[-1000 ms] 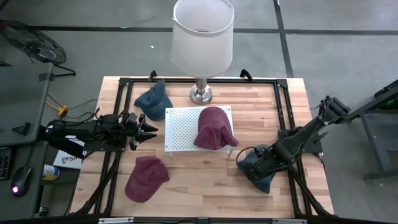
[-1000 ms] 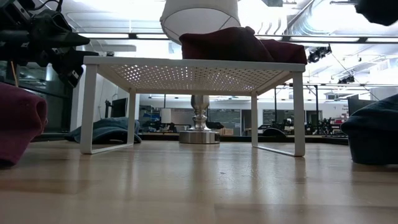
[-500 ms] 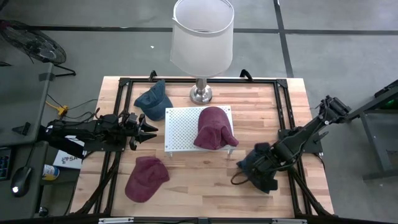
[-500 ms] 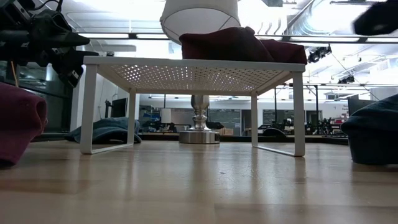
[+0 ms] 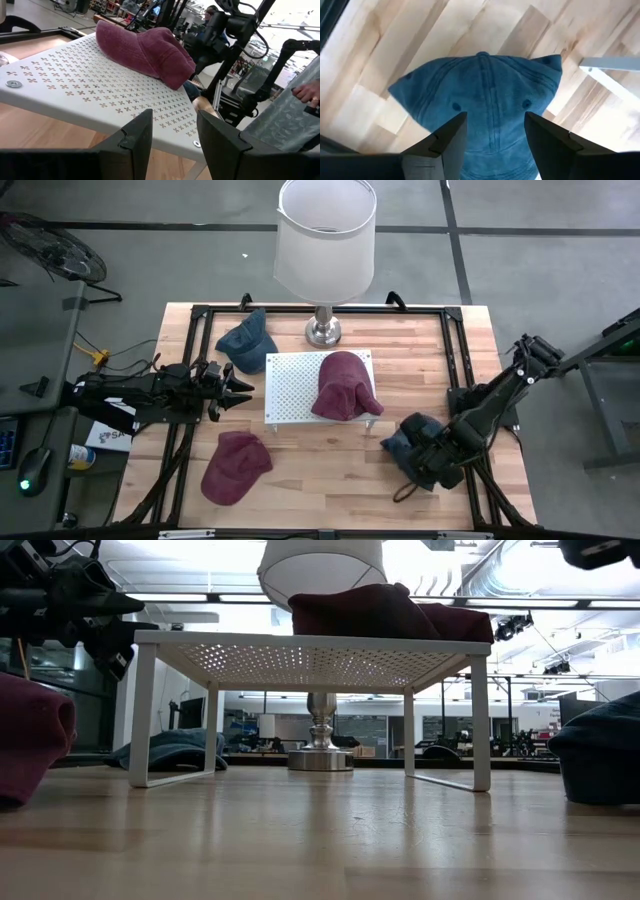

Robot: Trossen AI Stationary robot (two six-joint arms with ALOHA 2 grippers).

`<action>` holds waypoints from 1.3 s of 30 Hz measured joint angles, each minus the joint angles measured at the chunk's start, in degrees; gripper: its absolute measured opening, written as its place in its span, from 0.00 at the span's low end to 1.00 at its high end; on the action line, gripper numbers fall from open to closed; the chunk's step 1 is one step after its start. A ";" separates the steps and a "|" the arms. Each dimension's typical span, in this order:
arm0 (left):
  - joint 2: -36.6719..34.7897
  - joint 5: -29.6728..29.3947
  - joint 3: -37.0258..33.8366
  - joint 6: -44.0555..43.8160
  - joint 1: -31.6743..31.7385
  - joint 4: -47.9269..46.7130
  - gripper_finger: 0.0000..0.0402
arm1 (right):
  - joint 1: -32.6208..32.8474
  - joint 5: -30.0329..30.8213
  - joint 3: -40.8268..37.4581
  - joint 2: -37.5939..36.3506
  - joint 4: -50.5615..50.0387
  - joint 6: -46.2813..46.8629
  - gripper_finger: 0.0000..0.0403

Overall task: Pick & Place hat
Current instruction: Put the bottom blue cap on the shelf

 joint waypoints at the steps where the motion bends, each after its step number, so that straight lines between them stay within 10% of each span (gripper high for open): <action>1: 0.02 -0.02 0.00 0.00 -0.01 0.00 0.38 | 0.45 0.11 0.00 0.00 -0.17 -0.53 0.47; 39: 0.01 0.00 0.00 0.00 0.00 0.00 0.38 | -2.79 -1.44 -13.40 -3.80 11.01 -7.00 0.47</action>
